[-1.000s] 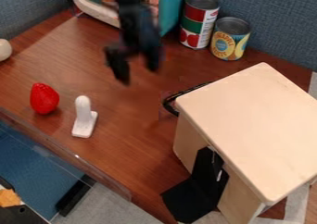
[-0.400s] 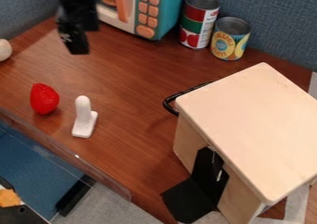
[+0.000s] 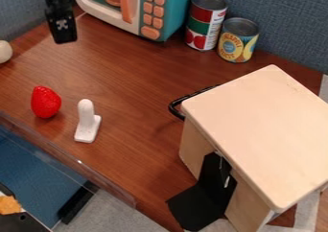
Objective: Close the drawer
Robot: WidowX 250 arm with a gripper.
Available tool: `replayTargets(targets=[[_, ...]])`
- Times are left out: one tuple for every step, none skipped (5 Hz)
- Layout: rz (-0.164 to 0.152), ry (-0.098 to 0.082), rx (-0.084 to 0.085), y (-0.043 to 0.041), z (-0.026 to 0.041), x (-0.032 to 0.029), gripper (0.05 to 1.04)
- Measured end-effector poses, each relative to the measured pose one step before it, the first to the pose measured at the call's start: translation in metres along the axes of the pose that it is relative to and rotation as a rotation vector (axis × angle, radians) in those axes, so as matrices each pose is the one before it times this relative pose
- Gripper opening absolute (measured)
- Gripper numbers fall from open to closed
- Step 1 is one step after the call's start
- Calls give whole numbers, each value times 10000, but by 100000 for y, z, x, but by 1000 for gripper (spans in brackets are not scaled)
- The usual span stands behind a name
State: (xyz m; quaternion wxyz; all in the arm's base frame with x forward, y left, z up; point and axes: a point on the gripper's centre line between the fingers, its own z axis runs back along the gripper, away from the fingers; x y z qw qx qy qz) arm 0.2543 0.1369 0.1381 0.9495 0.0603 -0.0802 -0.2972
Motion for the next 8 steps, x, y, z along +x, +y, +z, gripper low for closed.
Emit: replayTargets(targets=[[-197,1108,-1080,-79,-201,207,999],[6,68,-68,-116,38,-64,999],[0,7,-14,-22,0,-11,999],[0,7,-14,-22,0,-11,999],[-15,-8,14,2,1,51,999],[15,1,0,20,-1,-40,999],[0,7,-14,-22,0,-11,999],[-15,-8,14,2,1,51,999]])
